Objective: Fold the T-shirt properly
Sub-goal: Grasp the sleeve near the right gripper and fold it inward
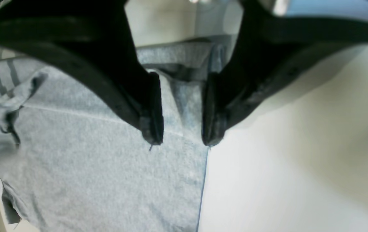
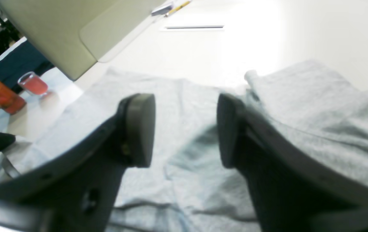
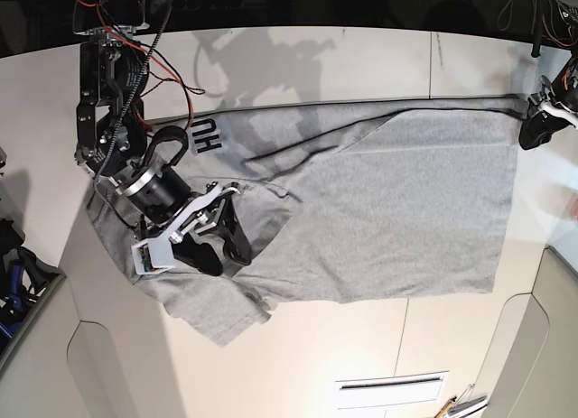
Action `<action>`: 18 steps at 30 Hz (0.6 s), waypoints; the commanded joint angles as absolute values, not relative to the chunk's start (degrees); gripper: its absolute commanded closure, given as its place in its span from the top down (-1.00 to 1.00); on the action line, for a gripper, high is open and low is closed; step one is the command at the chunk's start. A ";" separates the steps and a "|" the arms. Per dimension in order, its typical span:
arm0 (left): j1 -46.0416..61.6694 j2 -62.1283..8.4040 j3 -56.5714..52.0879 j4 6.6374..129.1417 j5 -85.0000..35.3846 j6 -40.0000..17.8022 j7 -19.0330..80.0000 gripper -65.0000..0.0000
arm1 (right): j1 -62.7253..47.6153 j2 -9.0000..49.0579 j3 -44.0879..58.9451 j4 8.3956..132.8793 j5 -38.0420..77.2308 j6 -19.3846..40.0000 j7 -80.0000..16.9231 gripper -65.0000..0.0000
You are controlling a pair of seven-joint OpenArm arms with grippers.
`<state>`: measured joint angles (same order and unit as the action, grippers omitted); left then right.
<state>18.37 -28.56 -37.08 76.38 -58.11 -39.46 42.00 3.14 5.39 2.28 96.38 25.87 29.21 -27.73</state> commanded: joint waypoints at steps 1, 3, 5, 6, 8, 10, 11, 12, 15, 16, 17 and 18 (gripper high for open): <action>18.06 -29.89 -37.52 77.21 -59.33 -40.00 41.15 -0.26 | 4.08 5.54 3.09 97.30 26.76 29.78 -26.89 -0.06; 18.06 -29.91 -37.52 77.21 -59.33 -40.00 41.15 -0.26 | 4.05 5.54 4.64 97.30 26.76 29.78 -28.14 -0.06; 18.09 -29.89 -37.52 77.34 -59.33 -40.00 41.15 -0.26 | 4.05 5.56 6.92 97.30 26.79 29.78 -30.30 -0.06; 18.09 -29.89 -37.54 77.43 -59.33 -40.00 41.15 -0.26 | 4.03 5.56 8.19 97.30 26.76 29.78 -31.31 -0.06; 18.06 -29.89 -37.82 78.04 -59.33 -40.00 41.15 -0.26 | 3.79 5.74 10.85 97.30 26.85 29.78 -33.15 -0.07; 18.09 -29.89 -38.33 79.20 -59.33 -40.00 41.17 -0.26 | 3.03 6.17 13.37 97.30 26.98 29.78 -33.50 -0.11; 18.06 -29.89 -38.54 79.99 -59.31 -40.00 41.17 -0.26 | 2.46 6.46 14.41 97.27 26.96 29.76 -33.63 -0.21; 18.09 -29.87 -38.76 80.95 -59.27 -40.00 41.17 -0.26 | 1.80 6.90 15.20 97.30 26.98 29.78 -33.63 -0.35; 18.09 -29.85 -38.81 83.72 -59.07 -40.00 41.19 -0.26 | -0.82 8.34 16.27 97.27 26.92 29.74 -33.65 -0.85; 18.09 -29.85 -38.81 84.47 -59.09 -40.00 41.19 -0.26 | -1.74 8.86 16.27 97.27 26.85 29.74 -33.65 -1.00; 18.09 -29.85 -38.81 85.08 -59.05 -40.00 41.19 -0.26 | -2.59 9.06 16.27 97.27 26.11 29.71 -33.58 -1.00; 18.09 -29.85 -38.81 85.47 -59.07 -40.00 41.19 -0.26 | -3.29 9.21 16.27 97.27 24.91 29.69 -33.45 -1.00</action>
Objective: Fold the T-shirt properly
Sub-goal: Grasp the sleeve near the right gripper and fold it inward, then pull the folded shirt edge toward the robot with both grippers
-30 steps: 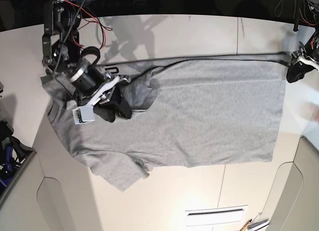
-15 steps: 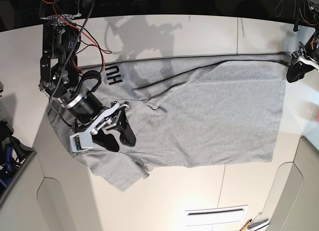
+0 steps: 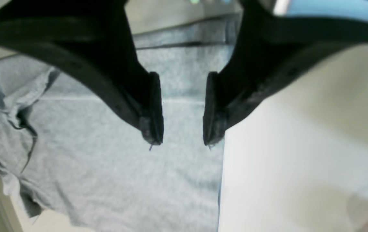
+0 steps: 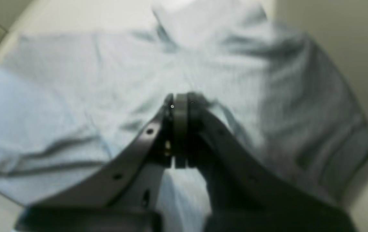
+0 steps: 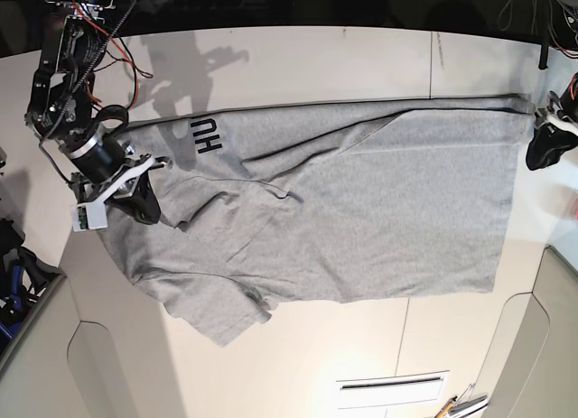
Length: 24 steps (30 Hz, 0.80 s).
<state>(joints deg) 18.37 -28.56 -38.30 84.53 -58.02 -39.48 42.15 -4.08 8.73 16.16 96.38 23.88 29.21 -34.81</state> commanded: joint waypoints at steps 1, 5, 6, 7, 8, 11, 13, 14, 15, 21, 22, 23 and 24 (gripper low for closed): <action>18.09 -29.82 -38.81 85.73 -59.07 -40.00 41.21 -0.26 | -3.77 9.19 16.27 97.27 23.53 29.52 -33.17 -1.00; 18.09 -29.82 -37.10 85.69 -58.59 -40.00 41.36 -0.39 | -4.47 9.19 16.27 96.20 18.33 25.39 -32.69 -1.00; 18.09 -29.82 -36.05 85.69 -57.95 -40.00 41.36 -0.47 | -4.47 9.21 16.27 95.48 17.32 23.66 -32.12 -1.00; 18.09 -29.82 -34.70 85.69 -57.21 -40.00 41.36 -0.54 | -4.47 9.21 16.27 94.52 16.40 22.13 -31.27 -1.00; 18.09 -29.82 -33.23 85.69 -56.40 -40.00 41.34 -0.63 | -4.47 9.19 16.27 93.34 15.38 20.91 -30.41 -1.00; 18.09 -29.82 -29.12 85.69 -52.86 -40.00 41.34 -0.98 | -4.47 9.21 16.27 89.67 14.28 20.29 -28.88 -1.00; 18.09 -29.82 -27.27 85.69 -49.47 -40.00 41.32 -1.00 | -4.49 9.19 16.27 87.29 14.31 20.32 -28.99 -1.00; 18.09 -29.82 -26.57 85.69 -47.51 -40.00 41.32 -1.00 | -4.49 9.23 16.27 86.11 14.28 20.32 -29.26 -1.00; 18.09 -29.82 -26.00 85.69 -45.67 -40.00 41.32 -1.00 | -4.51 9.39 16.27 84.95 14.31 20.34 -29.58 -1.00; 18.92 -29.50 -24.97 85.23 -38.79 -35.33 45.23 -1.00 | -7.99 11.49 16.27 84.23 16.62 20.36 -30.22 -1.00; 19.35 -29.54 -24.97 85.23 -39.03 -35.18 46.28 -1.00 | -9.10 11.84 16.27 85.06 16.99 20.36 -30.22 -1.00; 19.79 -29.54 -24.99 85.23 -39.44 -35.16 47.37 -1.00 | -10.24 12.10 16.27 86.02 16.91 20.38 -30.28 -1.00; 20.29 -29.56 -24.99 85.23 -39.97 -35.18 48.25 -1.00 | -11.38 12.32 16.27 87.02 16.91 20.36 -30.28 -1.00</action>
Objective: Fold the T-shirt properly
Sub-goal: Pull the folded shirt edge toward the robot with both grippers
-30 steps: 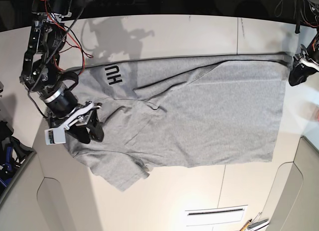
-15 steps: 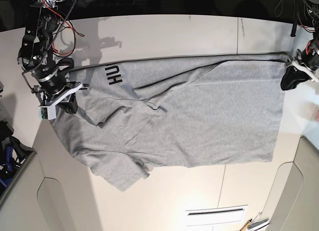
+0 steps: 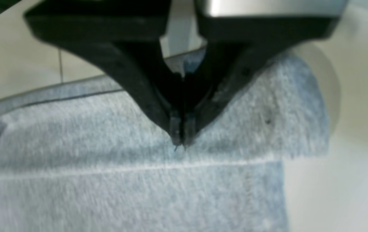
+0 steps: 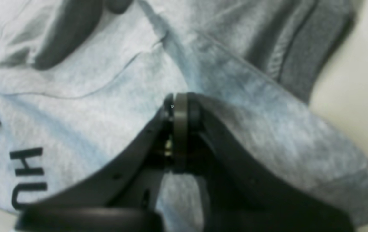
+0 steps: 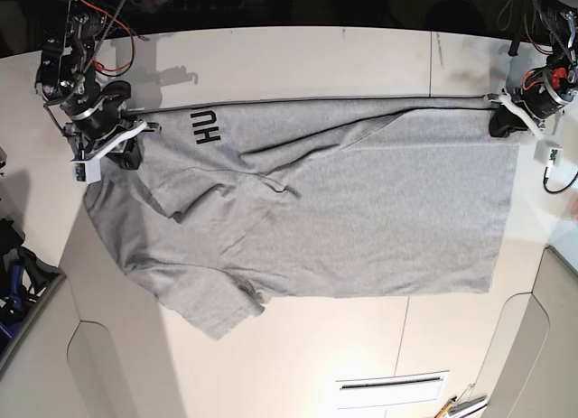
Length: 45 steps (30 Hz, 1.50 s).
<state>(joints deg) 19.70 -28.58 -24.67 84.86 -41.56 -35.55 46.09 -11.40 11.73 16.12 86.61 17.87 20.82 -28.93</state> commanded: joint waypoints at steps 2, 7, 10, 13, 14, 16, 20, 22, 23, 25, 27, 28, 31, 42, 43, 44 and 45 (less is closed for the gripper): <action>21.52 -29.54 -25.12 85.23 -41.98 -35.70 49.82 -1.00 | -13.61 12.64 16.29 89.10 16.88 20.38 -30.70 -1.00; 25.85 -29.52 -25.21 85.49 -48.99 -36.73 52.71 -1.00 | -19.00 13.74 16.56 94.00 16.88 20.34 -33.21 -1.00; 28.49 -29.50 -25.21 85.76 -50.65 -38.72 53.54 -1.00 | -22.31 14.98 16.62 96.51 16.88 20.36 -33.50 -1.00; 30.83 -29.50 -25.26 85.93 -51.53 -38.85 54.33 -1.00 | -25.04 15.57 17.21 98.59 16.91 20.34 -33.58 -1.00; 31.57 -29.50 -25.28 85.93 -51.70 -38.85 54.30 -1.00 | -25.82 15.55 17.69 99.15 16.95 20.36 -33.69 -1.00; 32.73 -29.36 -25.34 85.95 -51.68 -38.85 54.30 -1.00 | -27.14 15.57 18.65 100.01 16.95 20.36 -33.74 -1.00; 34.30 -29.32 -26.33 85.95 -51.68 -38.87 54.48 -1.00 | -28.36 15.57 21.08 100.29 16.97 21.17 -33.74 -1.00; 34.61 -29.23 -27.35 85.95 -51.75 -39.77 54.50 -1.00 | -28.27 15.59 22.02 100.29 17.80 21.28 -33.69 -1.00; 34.59 -29.15 -27.97 85.95 -51.86 -40.00 54.48 -1.00 | -28.18 15.59 22.41 100.29 19.07 21.26 -33.67 -1.00; 34.59 -29.04 -29.43 85.95 -54.65 -40.00 54.48 -1.00 | -27.83 15.57 22.96 100.31 22.24 21.34 -33.65 -1.00; 34.35 -29.06 -31.22 86.06 -60.05 -40.00 54.68 -1.00 | -27.24 15.55 23.24 100.51 25.63 21.26 -33.71 -1.00; 34.11 -29.04 -32.32 86.32 -62.54 -40.00 55.16 -1.00 | -26.92 15.57 23.29 100.82 26.89 21.28 -33.69 -1.00; 33.47 -29.04 -36.05 88.14 -67.59 -40.00 57.43 -0.66 | -25.41 15.55 23.29 103.28 28.08 21.45 -33.67 -0.72; 33.17 -29.06 -41.65 94.45 -70.78 -40.00 58.35 -0.25 | -11.46 16.78 23.29 107.35 13.93 21.39 -33.63 -0.18; 33.17 -29.04 -41.65 94.45 -70.78 -40.00 58.35 -0.25 | -10.07 17.72 23.29 106.32 13.28 21.34 -33.63 -0.13; 33.17 -29.04 -41.65 94.45 -70.78 -40.00 58.35 -0.25 | -8.80 18.92 23.29 104.99 12.80 21.37 -33.65 -0.12; 33.17 -29.04 -41.65 94.45 -70.78 -40.00 58.35 -0.25 | -7.62 20.18 23.29 103.15 12.80 21.39 -33.65 -0.12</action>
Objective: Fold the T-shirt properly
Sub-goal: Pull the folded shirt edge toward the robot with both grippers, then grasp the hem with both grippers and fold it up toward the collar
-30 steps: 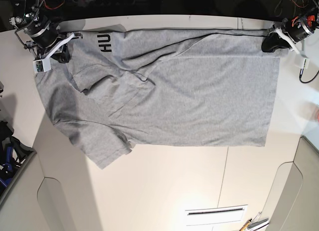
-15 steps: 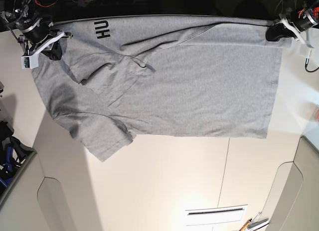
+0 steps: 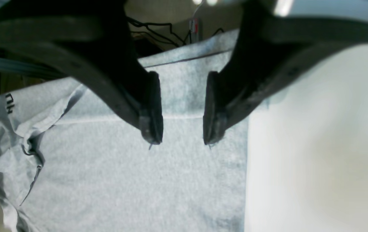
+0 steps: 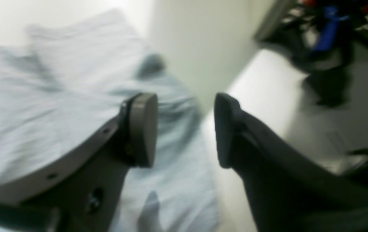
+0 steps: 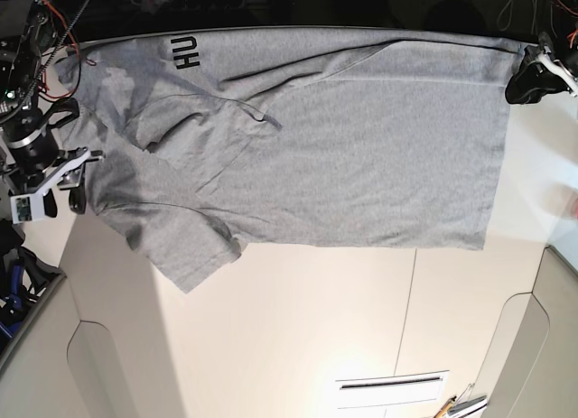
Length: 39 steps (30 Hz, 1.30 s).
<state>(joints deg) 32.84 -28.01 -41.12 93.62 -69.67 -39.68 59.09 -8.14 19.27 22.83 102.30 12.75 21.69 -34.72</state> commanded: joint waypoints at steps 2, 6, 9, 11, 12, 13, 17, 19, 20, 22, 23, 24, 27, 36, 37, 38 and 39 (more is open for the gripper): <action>33.17 -29.06 -41.65 94.45 -70.78 -40.00 58.33 -0.25 | -4.95 22.79 23.29 98.02 12.93 21.63 -33.65 -0.12; 33.17 -29.04 -41.65 94.45 -70.81 -40.00 58.08 -0.24 | 1.26 26.57 23.27 83.85 17.21 25.96 -33.71 -0.12; 33.15 -29.06 -41.65 94.45 -71.07 -40.00 58.06 -0.24 | 5.65 27.46 23.22 72.97 22.46 30.83 -33.71 -0.12; 32.71 -29.04 -41.65 94.45 -71.20 -40.00 58.08 -0.24 | 8.21 27.42 23.07 66.87 25.78 33.06 -33.69 -0.12; 32.36 -29.04 -41.65 94.45 -71.16 -40.00 58.11 -0.24 | 9.21 27.42 22.74 64.31 27.33 33.50 -33.69 -0.12; 32.18 -29.04 -41.65 94.45 -71.18 -40.00 58.08 -0.24 | 10.15 27.42 22.24 62.15 28.40 33.50 -33.69 -0.12; 30.87 -29.04 -41.63 94.45 -71.16 -40.00 58.04 -0.24 | 12.01 27.20 19.29 58.15 29.43 33.47 -33.56 -0.12; 30.22 -29.04 -41.58 94.43 -71.13 -40.00 58.06 -0.21 | 12.14 26.59 17.54 58.17 29.41 33.47 -32.97 -0.12; 29.76 -29.02 -41.58 94.43 -71.16 -40.00 58.04 -0.18 | 12.23 26.22 16.67 58.15 29.39 33.45 -32.97 -0.12; 29.17 -29.04 -41.58 94.43 -71.16 -40.00 58.02 -0.16 | 12.23 25.36 14.98 58.17 29.36 33.45 -32.97 -0.12; 28.71 -29.04 -41.58 94.43 -71.11 -40.00 58.08 -0.16 | 12.19 24.95 14.22 58.15 29.12 33.45 -32.99 -0.12; 28.38 -29.04 -41.58 94.43 -71.11 -40.00 58.06 -0.16 | 12.19 24.49 13.63 58.15 28.16 33.43 -32.99 -0.12; 27.42 -29.04 -41.58 94.43 -70.96 -40.00 57.98 -0.16 | 12.19 23.09 13.15 58.15 25.93 33.17 -32.42 -0.15; 20.69 -28.73 -39.44 91.59 -61.71 -40.00 50.04 -0.16 | 12.19 22.83 13.15 58.17 25.96 32.82 -28.84 -1.00; 19.27 -28.75 -38.52 90.59 -60.45 -40.00 49.04 -0.16 | 12.19 22.83 13.15 58.17 25.98 32.84 -28.56 -1.00; 17.63 -28.73 -37.54 89.45 -59.31 -40.00 48.23 -0.16 | 12.19 22.83 13.15 58.17 26.02 32.84 -28.27 -1.00; 15.90 -28.75 -36.38 88.16 -58.22 -40.00 47.46 -0.15 | 12.19 22.83 13.15 58.17 26.20 32.84 -28.23 -1.00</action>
